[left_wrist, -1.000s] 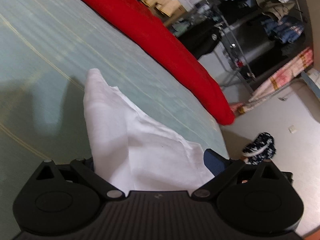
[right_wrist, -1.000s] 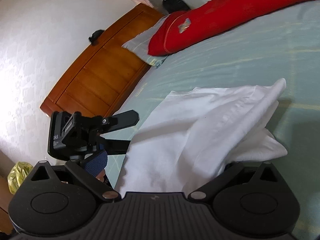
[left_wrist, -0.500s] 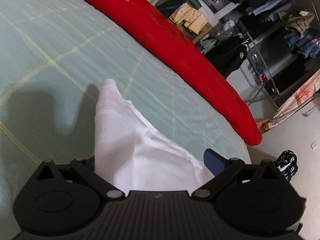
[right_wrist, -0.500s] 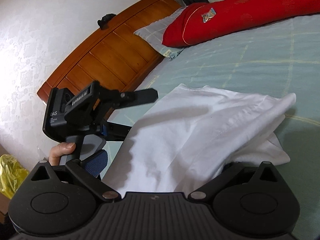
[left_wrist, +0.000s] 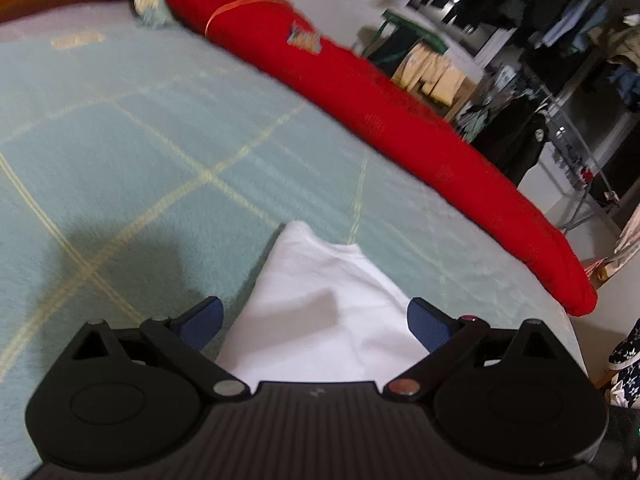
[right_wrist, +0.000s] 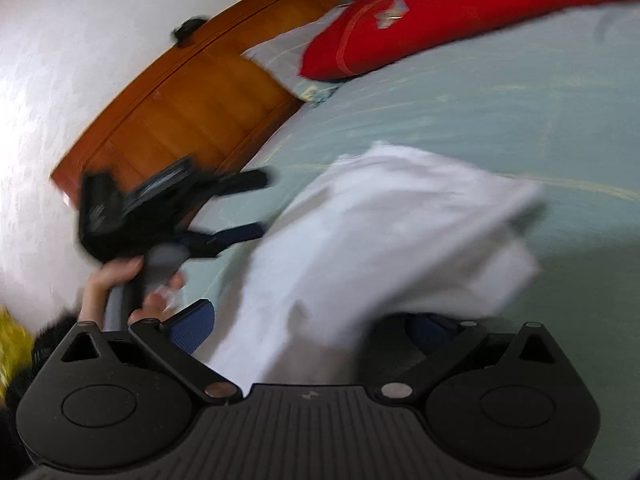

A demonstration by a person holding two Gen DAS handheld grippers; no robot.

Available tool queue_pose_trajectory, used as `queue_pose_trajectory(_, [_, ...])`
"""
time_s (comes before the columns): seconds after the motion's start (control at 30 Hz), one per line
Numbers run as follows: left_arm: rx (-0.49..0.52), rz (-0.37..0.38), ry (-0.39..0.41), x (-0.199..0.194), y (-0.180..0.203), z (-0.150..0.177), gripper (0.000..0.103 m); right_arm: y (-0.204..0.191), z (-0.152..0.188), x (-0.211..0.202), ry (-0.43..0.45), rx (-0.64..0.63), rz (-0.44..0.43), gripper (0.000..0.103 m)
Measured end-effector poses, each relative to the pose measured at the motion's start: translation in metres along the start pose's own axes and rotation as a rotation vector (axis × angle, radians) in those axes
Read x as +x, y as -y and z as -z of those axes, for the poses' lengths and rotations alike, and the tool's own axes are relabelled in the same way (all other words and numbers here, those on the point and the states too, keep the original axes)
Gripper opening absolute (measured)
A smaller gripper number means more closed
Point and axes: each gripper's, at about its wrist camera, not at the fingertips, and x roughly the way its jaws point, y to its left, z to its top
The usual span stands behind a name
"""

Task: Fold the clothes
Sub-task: 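Open both tools and release the folded shirt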

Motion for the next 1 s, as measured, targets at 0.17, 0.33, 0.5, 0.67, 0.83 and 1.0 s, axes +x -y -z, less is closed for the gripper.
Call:
queue_pose_trajectory(0.17, [0.057, 0.070, -0.030, -0.014, 0.014, 0.016, 0.097, 0.042, -0.013, 0.000, 0.038, 0.245, -0.112, 0.103])
queue_pose_trajectory(0.33, [0.150, 0.072, -0.084, -0.017, 0.028, 0.035, 0.098, 0.048, -0.036, -0.010, 0.134, 0.269, -0.132, 0.103])
queue_pose_trajectory(0.5, [0.255, 0.026, -0.097, -0.016, 0.038, 0.047, 0.098, 0.042, -0.049, -0.033, 0.225, 0.115, -0.009, 0.103])
queue_pose_trajectory(0.67, [0.341, -0.014, -0.056, -0.022, 0.046, 0.052, 0.098, 0.015, -0.051, -0.040, 0.218, -0.129, 0.147, 0.103])
queue_pose_trajectory(0.83, [0.354, -0.077, -0.133, -0.006, 0.038, 0.052, 0.098, -0.036, -0.026, -0.004, 0.077, -0.481, 0.157, 0.096])
queue_pose_trajectory(1.0, [0.363, -0.066, -0.132, -0.021, 0.035, 0.060, 0.098, -0.022, 0.002, 0.044, -0.140, -0.625, 0.238, 0.079])
